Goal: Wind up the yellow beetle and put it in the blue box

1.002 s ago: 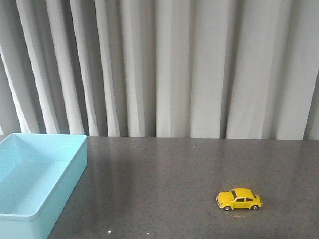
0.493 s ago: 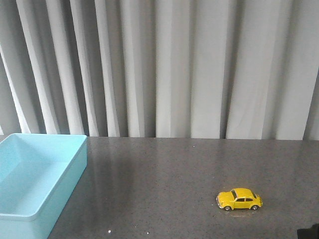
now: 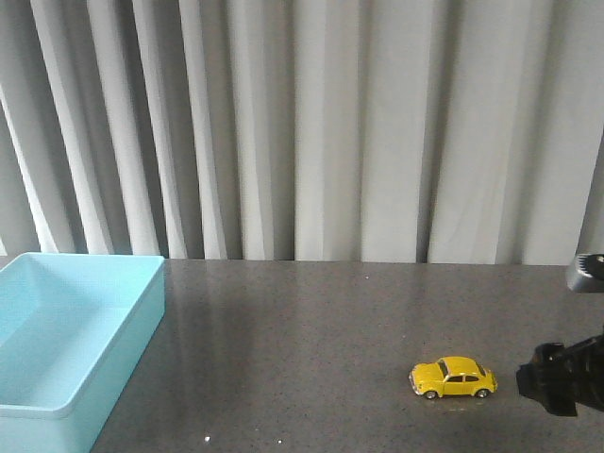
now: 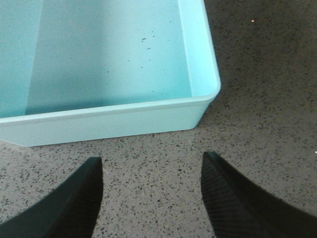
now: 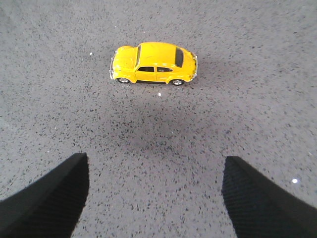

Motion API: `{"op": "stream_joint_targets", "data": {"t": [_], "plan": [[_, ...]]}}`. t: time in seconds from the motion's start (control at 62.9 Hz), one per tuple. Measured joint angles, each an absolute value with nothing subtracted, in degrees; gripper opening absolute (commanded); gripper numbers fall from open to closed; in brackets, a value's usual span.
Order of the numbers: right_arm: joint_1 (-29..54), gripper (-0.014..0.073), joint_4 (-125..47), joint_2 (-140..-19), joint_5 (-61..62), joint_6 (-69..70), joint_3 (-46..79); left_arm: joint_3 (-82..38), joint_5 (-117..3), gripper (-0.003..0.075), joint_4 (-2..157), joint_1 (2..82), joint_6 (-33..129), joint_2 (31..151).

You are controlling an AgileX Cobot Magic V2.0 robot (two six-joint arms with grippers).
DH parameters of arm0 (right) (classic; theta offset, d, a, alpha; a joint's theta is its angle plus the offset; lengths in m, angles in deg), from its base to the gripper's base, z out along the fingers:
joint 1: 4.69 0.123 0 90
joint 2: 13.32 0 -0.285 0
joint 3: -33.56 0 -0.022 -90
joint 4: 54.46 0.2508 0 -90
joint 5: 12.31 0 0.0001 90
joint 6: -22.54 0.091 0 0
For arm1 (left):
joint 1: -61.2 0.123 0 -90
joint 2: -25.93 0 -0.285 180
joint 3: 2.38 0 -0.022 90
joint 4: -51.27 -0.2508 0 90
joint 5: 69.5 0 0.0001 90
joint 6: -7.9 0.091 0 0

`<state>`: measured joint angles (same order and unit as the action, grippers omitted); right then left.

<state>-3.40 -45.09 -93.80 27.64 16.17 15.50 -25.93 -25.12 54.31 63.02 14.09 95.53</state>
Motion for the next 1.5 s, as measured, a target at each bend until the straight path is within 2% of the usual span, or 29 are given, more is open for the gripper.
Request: {"op": "stream_joint_targets", "data": {"t": [0.223, 0.398, 0.811, 1.161, 1.496], "plan": [[-0.1, 0.0540, -46.2, -106.9, 30.3, 14.5, 26.6, -25.9, -24.8, 0.0434, 55.3, 63.1, 14.7, 95.5], [1.2, 0.0540, -49.2, -116.5, 32.9, 18.3, 36.3, -25.9, -24.7, 0.0434, 55.3, 63.1, 14.7, 95.6], [1.2, 0.0540, -52.3, -137.8, 51.6, 20.6, 61.4, -25.9, -24.2, 0.0434, 55.3, 63.1, 14.7, 95.6], [1.2, 0.0540, -52.5, -145.3, 53.8, 20.6, 67.6, -25.9, -23.7, 0.0434, 55.3, 63.1, 14.7, 95.6], [-0.1, 0.0540, -49.0, -146.0, 54.1, 21.3, 68.3, -25.9, -23.6, 0.0434, 55.3, 63.1, 14.7, 95.6]]}}
